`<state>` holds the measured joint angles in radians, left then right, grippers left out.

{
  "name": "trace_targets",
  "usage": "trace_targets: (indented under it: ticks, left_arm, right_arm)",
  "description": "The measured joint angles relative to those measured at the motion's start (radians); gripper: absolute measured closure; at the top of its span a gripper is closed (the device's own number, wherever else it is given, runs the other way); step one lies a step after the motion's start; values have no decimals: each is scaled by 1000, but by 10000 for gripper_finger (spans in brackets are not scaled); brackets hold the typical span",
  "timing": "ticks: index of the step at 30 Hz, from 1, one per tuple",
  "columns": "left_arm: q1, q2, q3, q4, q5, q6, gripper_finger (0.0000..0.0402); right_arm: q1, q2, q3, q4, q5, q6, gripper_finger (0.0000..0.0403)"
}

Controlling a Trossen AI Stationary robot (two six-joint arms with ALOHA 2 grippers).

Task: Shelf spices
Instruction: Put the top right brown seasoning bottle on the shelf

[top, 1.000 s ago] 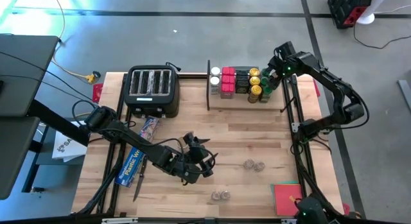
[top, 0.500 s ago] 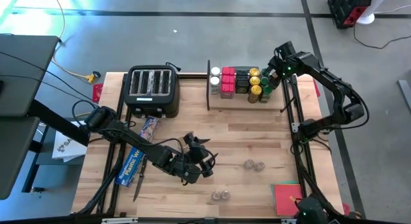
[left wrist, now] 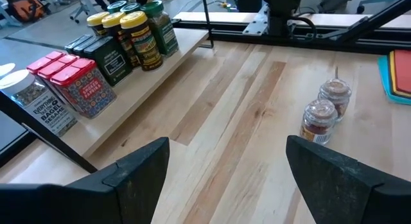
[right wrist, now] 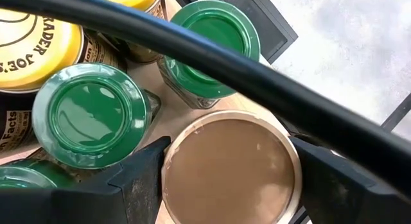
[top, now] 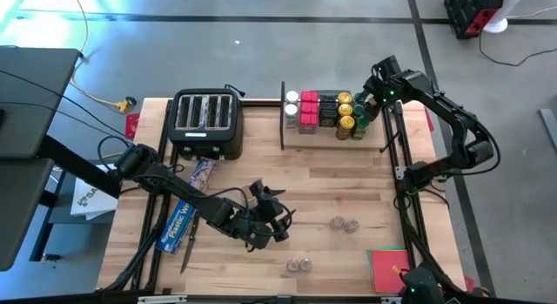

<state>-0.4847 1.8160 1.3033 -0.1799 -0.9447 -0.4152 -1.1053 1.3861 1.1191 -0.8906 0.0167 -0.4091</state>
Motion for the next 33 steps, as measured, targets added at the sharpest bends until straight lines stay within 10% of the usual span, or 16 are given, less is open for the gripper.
trace_targets:
  ticks: [33]
  left_arm:
    - [0, 0, 0, 2, 0, 0, 94]
  right_arm:
    - [0, 0, 0, -38, -18, -35, 111]
